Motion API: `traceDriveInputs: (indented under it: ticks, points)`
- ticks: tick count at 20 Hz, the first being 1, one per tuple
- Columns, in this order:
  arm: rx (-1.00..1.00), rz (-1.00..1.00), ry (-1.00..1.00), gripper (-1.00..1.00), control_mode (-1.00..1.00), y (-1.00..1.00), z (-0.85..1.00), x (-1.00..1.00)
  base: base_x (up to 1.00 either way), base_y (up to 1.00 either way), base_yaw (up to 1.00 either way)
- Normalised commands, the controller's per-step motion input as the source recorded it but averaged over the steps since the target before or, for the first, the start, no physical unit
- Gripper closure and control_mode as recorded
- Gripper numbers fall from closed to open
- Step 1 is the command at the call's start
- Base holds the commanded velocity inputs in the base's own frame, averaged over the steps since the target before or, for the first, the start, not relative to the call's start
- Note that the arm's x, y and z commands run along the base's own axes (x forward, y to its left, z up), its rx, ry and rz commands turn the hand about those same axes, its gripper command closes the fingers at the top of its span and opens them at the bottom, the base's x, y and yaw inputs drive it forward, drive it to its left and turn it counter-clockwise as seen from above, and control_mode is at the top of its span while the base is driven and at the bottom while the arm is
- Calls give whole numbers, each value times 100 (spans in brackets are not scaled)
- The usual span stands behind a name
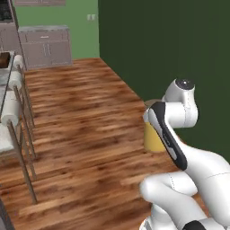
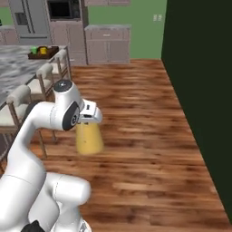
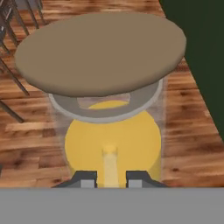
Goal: There is a tray on the dining counter. Grab the cup, mug, and pitcher and place them on the tray. The pitcher may be placed next to the tray if it cannot fit the tray.
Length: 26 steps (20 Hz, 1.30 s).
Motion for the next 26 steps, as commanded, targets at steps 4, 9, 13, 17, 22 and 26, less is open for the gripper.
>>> traceDriveInputs:
  ticks: [4, 9, 13, 17, 22, 26]
  points:
    - [0, 0, 0, 100, 100, 0, 0, 0, 100, -45, 16]
    - [0, 0, 0, 100, 100, 0, 0, 0, 100, -32, 14]
    - [0, 0, 0, 100, 100, 0, 0, 0, 100, -23, 16]
    - [0, 0, 0, 100, 100, 0, 0, 0, 100, -31, 18]
    - [0, 0, 0, 100, 100, 0, 0, 0, 100, -26, 23]
    - [0, 0, 0, 100, 100, 0, 0, 0, 100, -25, 28]
